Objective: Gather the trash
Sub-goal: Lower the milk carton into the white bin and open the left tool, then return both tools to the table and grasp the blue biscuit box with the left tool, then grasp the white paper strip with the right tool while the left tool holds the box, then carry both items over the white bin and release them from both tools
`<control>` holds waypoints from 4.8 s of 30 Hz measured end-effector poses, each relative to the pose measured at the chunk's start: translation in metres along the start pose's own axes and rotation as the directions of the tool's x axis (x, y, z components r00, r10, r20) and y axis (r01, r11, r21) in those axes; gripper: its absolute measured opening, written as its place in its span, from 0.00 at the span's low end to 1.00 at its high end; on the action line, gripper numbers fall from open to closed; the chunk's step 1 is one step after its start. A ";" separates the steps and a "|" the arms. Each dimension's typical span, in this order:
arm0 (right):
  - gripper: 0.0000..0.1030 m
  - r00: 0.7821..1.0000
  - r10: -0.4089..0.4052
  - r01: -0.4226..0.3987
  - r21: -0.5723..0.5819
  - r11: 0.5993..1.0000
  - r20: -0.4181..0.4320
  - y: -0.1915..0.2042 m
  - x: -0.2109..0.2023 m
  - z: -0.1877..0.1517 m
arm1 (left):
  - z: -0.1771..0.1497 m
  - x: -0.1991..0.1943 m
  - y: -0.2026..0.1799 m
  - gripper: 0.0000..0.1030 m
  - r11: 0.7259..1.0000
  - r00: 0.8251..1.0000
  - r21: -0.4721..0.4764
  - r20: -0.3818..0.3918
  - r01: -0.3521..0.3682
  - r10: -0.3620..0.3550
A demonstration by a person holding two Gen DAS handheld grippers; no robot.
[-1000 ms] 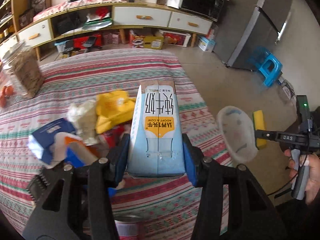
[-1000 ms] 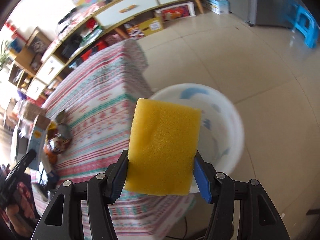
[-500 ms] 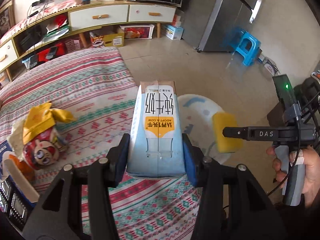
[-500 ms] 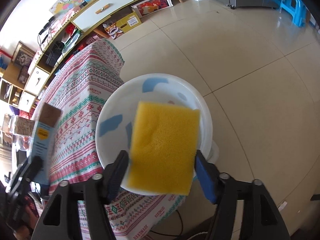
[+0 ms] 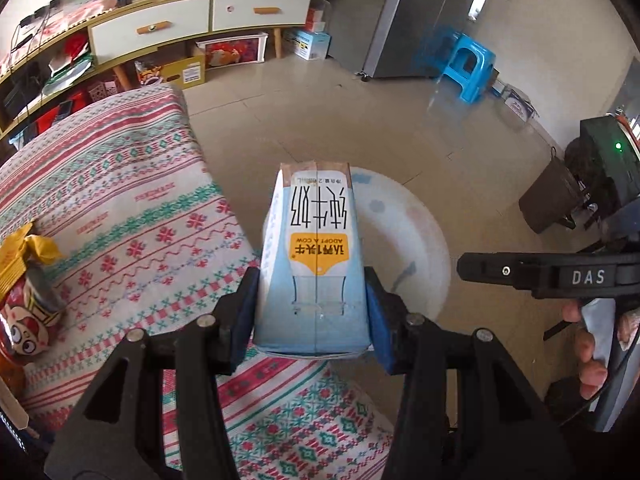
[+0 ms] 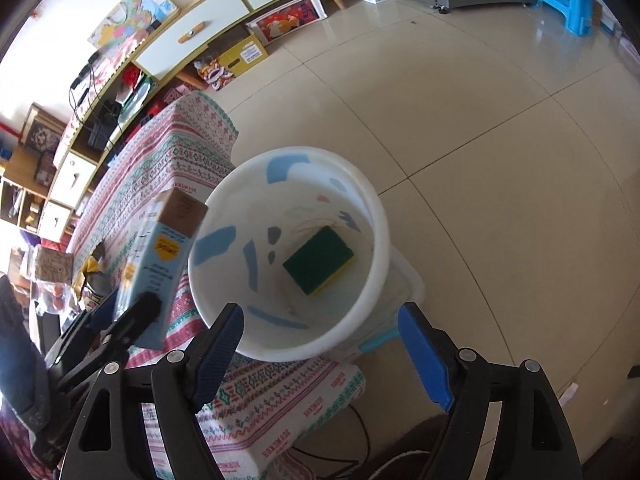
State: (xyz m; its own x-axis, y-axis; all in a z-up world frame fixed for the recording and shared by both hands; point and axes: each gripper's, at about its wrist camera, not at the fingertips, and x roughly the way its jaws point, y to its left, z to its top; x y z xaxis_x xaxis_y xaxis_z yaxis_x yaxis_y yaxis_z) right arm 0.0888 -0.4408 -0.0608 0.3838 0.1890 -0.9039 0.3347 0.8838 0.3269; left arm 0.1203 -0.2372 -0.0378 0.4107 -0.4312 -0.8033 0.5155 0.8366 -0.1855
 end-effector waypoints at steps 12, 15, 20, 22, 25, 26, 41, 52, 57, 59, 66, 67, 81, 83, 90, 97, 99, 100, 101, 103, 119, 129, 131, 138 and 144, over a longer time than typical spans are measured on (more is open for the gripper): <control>0.80 0.999 -0.035 0.036 -0.022 0.999 0.036 0.003 -0.009 -0.004 | 0.002 -0.008 0.001 0.80 0.999 0.999 0.009 0.018 -0.039 0.039; 0.80 0.998 -0.045 0.046 -0.036 0.998 0.042 0.008 -0.010 -0.003 | 0.001 -0.014 0.007 0.81 0.998 0.998 0.001 0.015 -0.059 0.059; 0.81 0.997 -0.055 0.060 -0.076 0.995 0.057 0.024 -0.011 -0.003 | -0.003 -0.026 0.022 0.83 0.995 0.996 -0.012 0.007 -0.094 0.094; 0.81 0.996 -0.062 0.068 -0.094 0.993 0.065 0.032 -0.011 -0.002 | -0.005 -0.032 0.030 0.85 0.994 0.994 -0.011 0.004 -0.108 0.108; 0.81 0.996 -0.060 0.068 -0.114 0.991 0.071 0.042 -0.009 -0.003 | -0.008 -0.044 0.043 0.91 0.989 0.989 -0.002 -0.012 -0.150 0.150; 0.81 0.996 -0.060 0.068 -0.121 0.990 0.073 0.046 -0.009 -0.003 | -0.010 -0.048 0.048 0.92 0.986 0.986 -0.004 -0.013 -0.168 0.168; 0.82 0.995 -0.063 0.079 -0.243 0.967 0.073 0.115 0.007 -0.010 | -0.040 -0.102 0.154 0.93 0.942 0.942 -0.063 -0.088 -0.330 0.324; 0.82 0.996 -0.064 0.079 -0.321 0.944 0.055 0.166 0.026 -0.014 | -0.057 -0.128 0.255 0.93 0.888 0.912 -0.210 -0.129 -0.409 0.389; 0.82 0.996 -0.074 0.086 -0.377 0.922 0.048 0.192 0.037 -0.020 | -0.063 -0.128 0.299 0.93 0.862 0.913 -0.302 -0.157 -0.406 0.375; 0.82 0.996 -0.074 0.086 -0.397 0.914 0.046 0.201 0.040 -0.022 | -0.066 -0.125 0.312 0.93 0.861 0.917 -0.315 -0.174 -0.398 0.360; 0.82 0.997 -0.072 0.080 -0.466 0.881 0.035 0.234 0.053 -0.030 | -0.070 -0.108 0.335 0.89 0.876 0.920 -0.303 -0.234 -0.376 0.315; 0.82 0.997 -0.072 0.079 -0.472 0.878 0.033 0.238 0.055 -0.031 | -0.071 -0.106 0.336 0.86 0.880 0.921 -0.300 -0.241 -0.369 0.305; 0.82 1.000 0.002 0.000 -0.569 0.823 0.004 0.289 0.058 -0.062 | -0.082 -0.131 0.325 0.56 0.899 0.925 -0.238 -0.191 -0.367 0.328; 0.82 1.000 0.016 -0.016 -0.582 0.813 -0.006 0.295 0.059 -0.067 | -0.084 -0.141 0.325 0.56 0.892 0.921 -0.238 -0.171 -0.384 0.351; 0.82 0.994 0.084 -0.110 -0.621 0.776 -0.071 0.319 0.064 -0.088 | -0.092 -0.164 0.330 0.56 0.866 0.915 -0.294 -0.133 -0.404 0.382; 0.82 0.974 0.168 -0.225 -0.648 0.728 -0.149 0.348 0.077 -0.108 | -0.105 -0.176 0.327 0.56 0.860 0.921 -0.330 -0.117 -0.388 0.371; 0.82 0.967 0.178 -0.254 -0.649 0.717 -0.182 0.356 0.086 -0.111 | -0.110 -0.178 0.327 0.56 0.858 0.923 -0.342 -0.118 -0.384 0.366; 0.82 0.965 0.177 -0.260 -0.652 0.712 -0.191 0.359 0.090 -0.112 | -0.112 -0.179 0.327 0.56 0.857 0.924 -0.346 -0.118 -0.383 0.365; 0.81 0.964 0.175 -0.265 -0.658 0.705 -0.200 0.363 0.095 -0.114 | -0.116 -0.181 0.325 0.56 0.855 0.924 -0.351 -0.117 -0.382 0.365; 0.79 0.962 0.170 -0.270 -0.662 0.699 -0.213 0.368 0.102 -0.115 | -0.119 -0.183 0.325 0.56 0.852 0.925 -0.361 -0.114 -0.379 0.363; 0.22 0.936 0.224 -0.351 -0.656 0.668 -0.273 0.382 0.111 -0.122 | -0.121 -0.193 0.312 0.56 0.849 0.932 -0.392 -0.079 -0.355 0.354; 0.22 0.936 0.269 -0.351 -0.644 0.679 -0.226 0.356 0.076 -0.106 | -0.112 -0.188 0.293 0.56 0.863 0.940 -0.382 -0.051 -0.331 0.337; 0.22 0.936 0.278 -0.351 -0.637 0.686 -0.216 0.348 0.070 -0.102 | -0.110 -0.186 0.289 0.56 0.866 0.942 -0.379 -0.048 -0.326 0.333; 0.22 0.938 0.306 -0.340 -0.602 0.723 -0.163 0.312 0.044 -0.083 | -0.102 -0.177 0.267 0.56 0.887 0.952 -0.355 -0.033 -0.295 0.304; 0.22 0.948 0.298 -0.306 -0.577 0.757 -0.111 0.282 0.030 -0.073 | -0.091 -0.168 0.242 0.56 0.911 0.960 -0.312 -0.015 -0.269 0.279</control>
State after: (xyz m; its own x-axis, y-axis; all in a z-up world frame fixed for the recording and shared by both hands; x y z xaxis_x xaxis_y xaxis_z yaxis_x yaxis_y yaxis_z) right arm 0.1319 -0.1553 -0.0155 0.3684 0.4901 -0.7900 -0.3606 0.8586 0.3645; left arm 0.1079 0.0684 0.0009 0.5267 -0.1757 -0.8317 0.1243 0.9838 -0.1291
